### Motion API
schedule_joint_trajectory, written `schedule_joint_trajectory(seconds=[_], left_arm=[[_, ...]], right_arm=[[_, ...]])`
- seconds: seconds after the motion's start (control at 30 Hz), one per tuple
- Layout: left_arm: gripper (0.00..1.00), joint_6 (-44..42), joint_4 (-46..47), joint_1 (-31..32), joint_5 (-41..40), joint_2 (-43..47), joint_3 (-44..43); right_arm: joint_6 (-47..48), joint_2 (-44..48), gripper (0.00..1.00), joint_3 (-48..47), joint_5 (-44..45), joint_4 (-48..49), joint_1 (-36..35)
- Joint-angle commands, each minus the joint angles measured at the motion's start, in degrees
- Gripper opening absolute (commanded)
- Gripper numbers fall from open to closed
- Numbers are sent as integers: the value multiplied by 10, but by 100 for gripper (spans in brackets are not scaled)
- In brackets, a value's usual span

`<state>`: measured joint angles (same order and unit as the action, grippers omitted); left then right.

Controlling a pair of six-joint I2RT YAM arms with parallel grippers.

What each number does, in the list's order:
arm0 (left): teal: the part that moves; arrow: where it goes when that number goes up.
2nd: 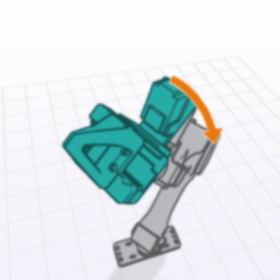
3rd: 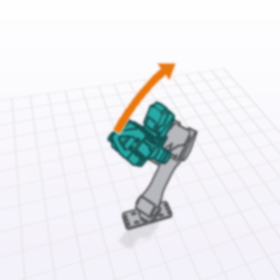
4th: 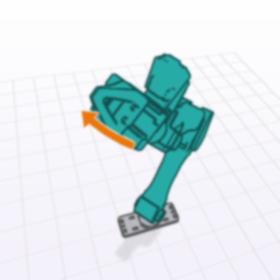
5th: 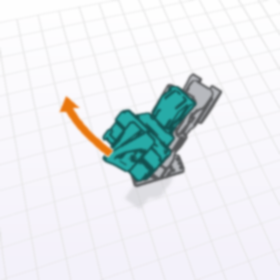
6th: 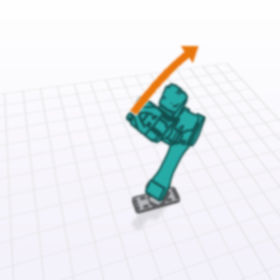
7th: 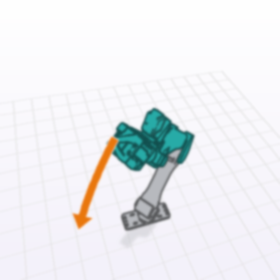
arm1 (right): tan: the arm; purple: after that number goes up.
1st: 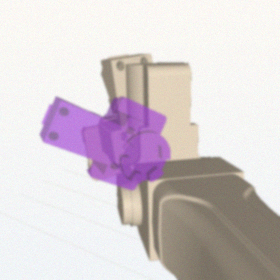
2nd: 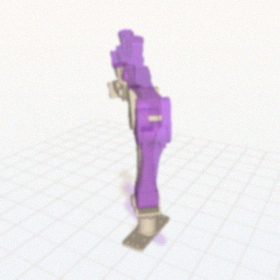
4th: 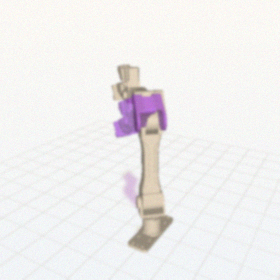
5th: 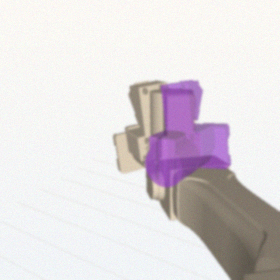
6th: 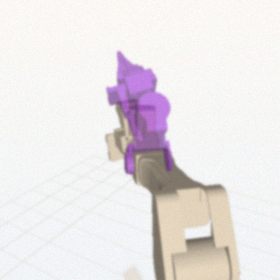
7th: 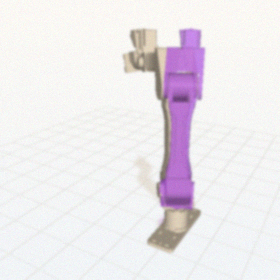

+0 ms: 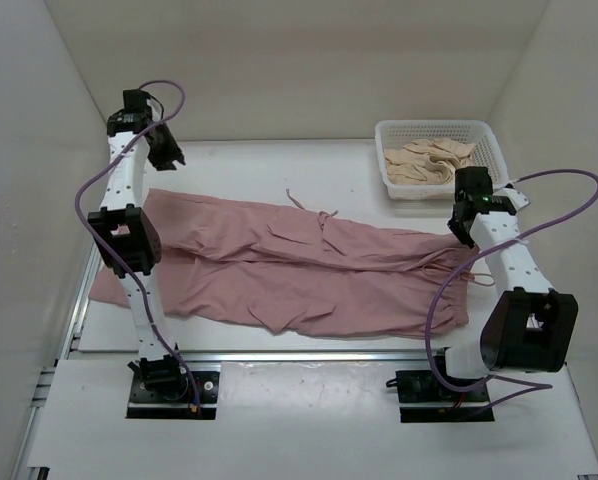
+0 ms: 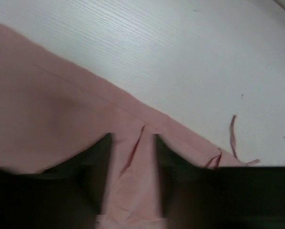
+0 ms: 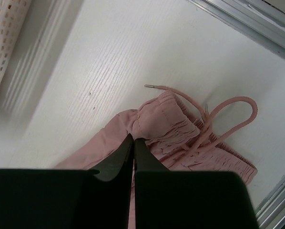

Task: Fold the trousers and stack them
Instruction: Flatten the trousers out

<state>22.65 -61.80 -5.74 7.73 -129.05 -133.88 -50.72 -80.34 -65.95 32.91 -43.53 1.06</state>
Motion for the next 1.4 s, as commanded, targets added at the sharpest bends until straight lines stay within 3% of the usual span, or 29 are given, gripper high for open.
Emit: schedule_joint_trajectory(seconds=[0.0, 0.03, 0.1, 0.13, 0.17, 0.23, 0.27, 0.3, 0.33, 0.37, 0.4, 0.53, 0.7, 0.87, 0.9, 0.93, 1.03, 1.13, 1.23, 1.37], left_arm=[[37, -27, 2, -32, -46, 76, 16], [17, -27, 2, -42, -53, 76, 22], [18, -32, -12, -55, -75, 65, 35], [39, -32, -12, -55, -81, 65, 42], [44, -27, -12, -63, -88, 58, 42], [72, -22, -12, -63, -117, 30, 33], [73, -22, -12, -63, -127, 16, 11], [57, -22, -20, -63, -122, -20, -7], [30, -22, -33, -63, -122, -40, -26], [13, -22, -39, -57, -117, -58, -67], [16, -17, -45, -57, -117, -76, -87], [74, 0, -50, -44, -123, -141, -132], [79, 0, -29, -17, -184, -172, -137], [70, 0, -24, -11, -174, -209, -142], [65, 0, -24, -11, -174, -216, -142], [46, 0, -24, -11, -169, -216, -142], [21, 0, -18, -11, -163, -216, -135], [11, -5, -18, -11, -150, -216, -135], [11, -5, -18, -11, -155, -191, -135], [11, -5, 3, -11, -208, -59, -83]], right_arm=[[17, -1, 0, -20, 20, 11, 1], [17, -1, 0, -20, 20, 11, 1], [17, -1, 0, -15, 15, 11, 1], [22, -1, 0, -15, 9, 11, 1], [22, -1, 0, -15, 8, 11, 1], [22, -1, 0, -9, 1, 16, 1], [22, -1, 0, -4, -5, 16, 1], [22, -1, 0, -4, -13, 16, 1], [22, -1, 0, -4, -13, 21, 1], [22, -1, 0, 2, -23, 21, 1], [22, -1, 0, 7, -28, 21, 1], [15, -1, 0, 19, -40, 27, 1], [26, -11, 0, 25, -40, 27, 1], [26, -11, 0, 39, -40, 27, 1], [26, -11, 0, 44, -40, 27, 1], [26, -11, 0, 44, -45, 27, 1], [26, -17, 0, 44, -45, 27, 1], [32, -24, 0, 39, -45, 32, 1], [42, -38, 0, 27, -65, 38, 1], [42, -38, 0, 16, -65, 38, 1]])
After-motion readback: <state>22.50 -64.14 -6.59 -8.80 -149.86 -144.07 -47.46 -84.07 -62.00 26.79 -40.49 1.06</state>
